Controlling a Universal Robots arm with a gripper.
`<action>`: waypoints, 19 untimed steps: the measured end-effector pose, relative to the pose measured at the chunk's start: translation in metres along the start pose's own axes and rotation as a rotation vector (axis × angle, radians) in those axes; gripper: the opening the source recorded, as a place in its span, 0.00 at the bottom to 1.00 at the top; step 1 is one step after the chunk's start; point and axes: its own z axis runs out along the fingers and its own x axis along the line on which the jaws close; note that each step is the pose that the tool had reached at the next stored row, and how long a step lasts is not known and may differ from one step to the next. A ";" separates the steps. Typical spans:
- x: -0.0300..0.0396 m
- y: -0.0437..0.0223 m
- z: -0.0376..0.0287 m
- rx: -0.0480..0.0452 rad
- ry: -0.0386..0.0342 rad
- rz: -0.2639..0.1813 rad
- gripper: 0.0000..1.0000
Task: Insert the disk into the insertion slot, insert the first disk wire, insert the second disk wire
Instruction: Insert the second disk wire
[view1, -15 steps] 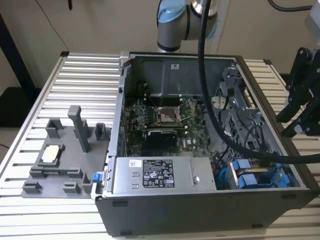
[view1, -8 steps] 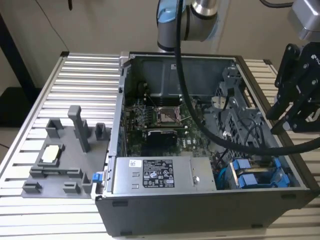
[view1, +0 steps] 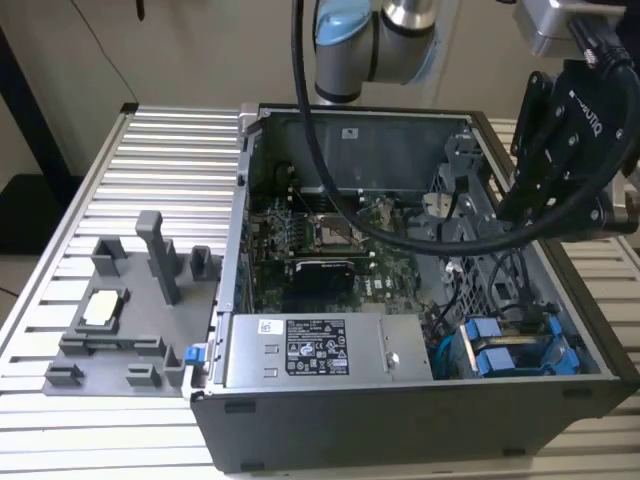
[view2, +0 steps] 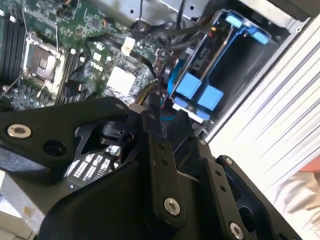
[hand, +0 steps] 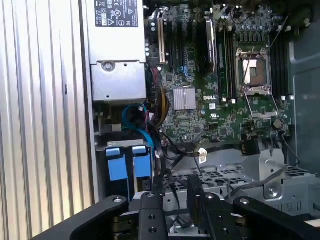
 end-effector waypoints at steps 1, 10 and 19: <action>-0.0043 0.0015 0.0008 0.0001 0.0010 0.000 0.34; -0.0444 0.0110 0.0076 0.0010 0.0157 0.001 0.34; -0.0688 0.0291 0.0126 0.0039 0.0601 0.003 0.34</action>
